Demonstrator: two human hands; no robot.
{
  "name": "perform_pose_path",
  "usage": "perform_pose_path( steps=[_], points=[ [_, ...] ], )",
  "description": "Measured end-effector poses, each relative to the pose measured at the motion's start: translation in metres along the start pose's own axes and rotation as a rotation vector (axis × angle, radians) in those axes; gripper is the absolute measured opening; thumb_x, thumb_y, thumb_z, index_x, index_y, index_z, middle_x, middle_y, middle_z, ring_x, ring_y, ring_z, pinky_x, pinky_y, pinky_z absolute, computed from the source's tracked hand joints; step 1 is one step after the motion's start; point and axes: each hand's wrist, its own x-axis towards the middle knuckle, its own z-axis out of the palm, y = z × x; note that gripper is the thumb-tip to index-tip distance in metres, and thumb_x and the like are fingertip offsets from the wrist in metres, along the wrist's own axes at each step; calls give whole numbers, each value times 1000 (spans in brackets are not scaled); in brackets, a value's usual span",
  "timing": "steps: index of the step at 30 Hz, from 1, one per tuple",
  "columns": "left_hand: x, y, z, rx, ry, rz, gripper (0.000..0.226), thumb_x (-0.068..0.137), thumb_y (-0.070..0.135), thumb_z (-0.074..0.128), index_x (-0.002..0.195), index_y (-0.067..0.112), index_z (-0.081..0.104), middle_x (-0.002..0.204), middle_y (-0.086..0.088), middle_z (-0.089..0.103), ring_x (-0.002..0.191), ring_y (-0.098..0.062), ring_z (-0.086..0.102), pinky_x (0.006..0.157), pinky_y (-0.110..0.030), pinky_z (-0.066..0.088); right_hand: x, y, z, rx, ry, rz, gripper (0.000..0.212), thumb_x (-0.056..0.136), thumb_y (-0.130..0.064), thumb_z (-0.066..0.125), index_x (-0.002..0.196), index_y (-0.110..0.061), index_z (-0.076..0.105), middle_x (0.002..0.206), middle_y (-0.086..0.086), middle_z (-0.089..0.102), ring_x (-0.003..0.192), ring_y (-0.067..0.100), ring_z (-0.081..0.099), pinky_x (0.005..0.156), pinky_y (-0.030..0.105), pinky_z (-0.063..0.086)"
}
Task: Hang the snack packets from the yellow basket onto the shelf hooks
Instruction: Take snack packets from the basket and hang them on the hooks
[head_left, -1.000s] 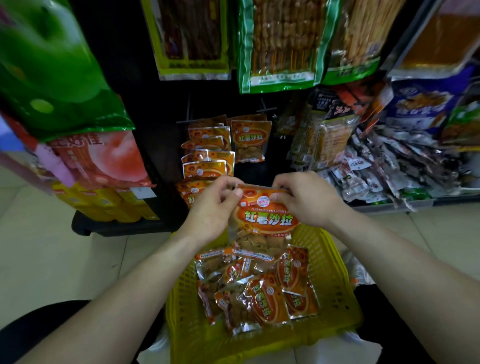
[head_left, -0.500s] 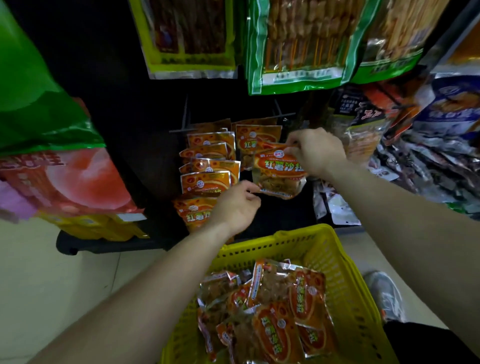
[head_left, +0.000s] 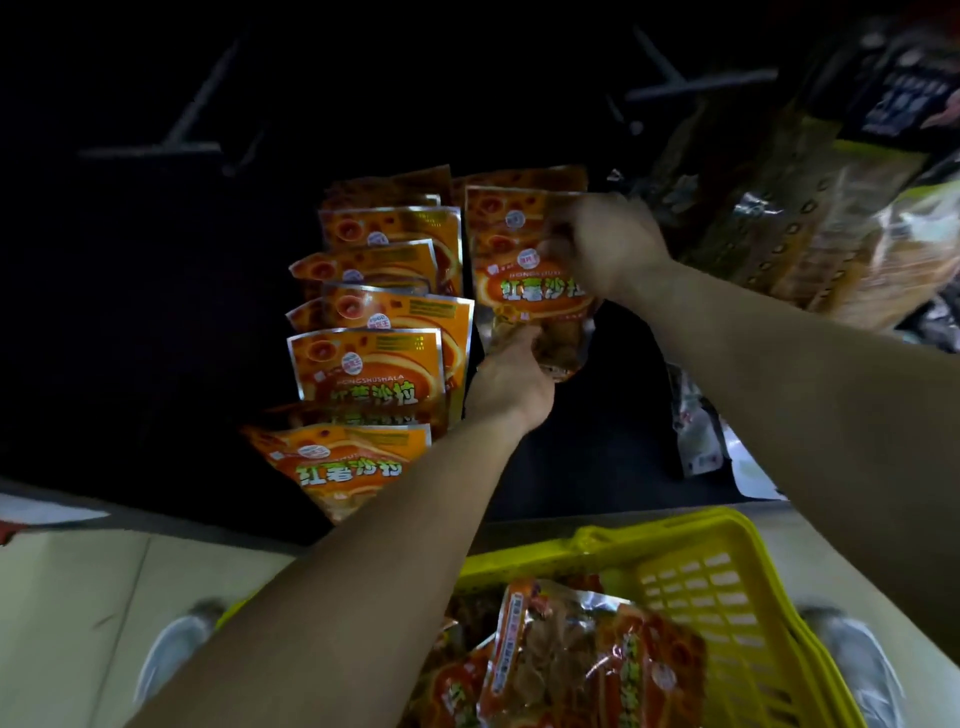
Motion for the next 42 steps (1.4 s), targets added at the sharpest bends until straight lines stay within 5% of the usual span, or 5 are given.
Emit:
perform_pose_path(
  steps=[6,14,31,42],
  points=[
    [32,1,7,-18,28,-31,56,100,25,45,151,43,28,154,-2,44,135,-31,47,111,-47,41,22,0,8,-50,60,55,39,91,-44,59,126,-29,61,120,14,65,118,36,54,100,44,38],
    [43,2,12,-8,-25,-76,66,98,24,51,154,43,22,158,-1,37,139,-30,43,114,-43,38,-9,1,4,133,198,87,55,86,-19,60,139,-14,47,134,16,51,126,38,43,99,43,41],
    [-120,51,-63,151,64,151,61,93,22,55,150,35,38,147,-5,53,125,-30,56,101,-35,48,-196,-18,-78,266,-13,171,47,89,-20,60,134,-11,51,127,15,56,119,34,53,94,46,49],
    [-244,-62,-5,314,-138,55,59,97,37,58,152,32,34,147,-7,51,119,-31,59,93,-37,49,-348,-30,9,214,-389,321,45,91,-24,57,134,-12,48,132,17,51,121,40,50,92,45,48]
  ],
)
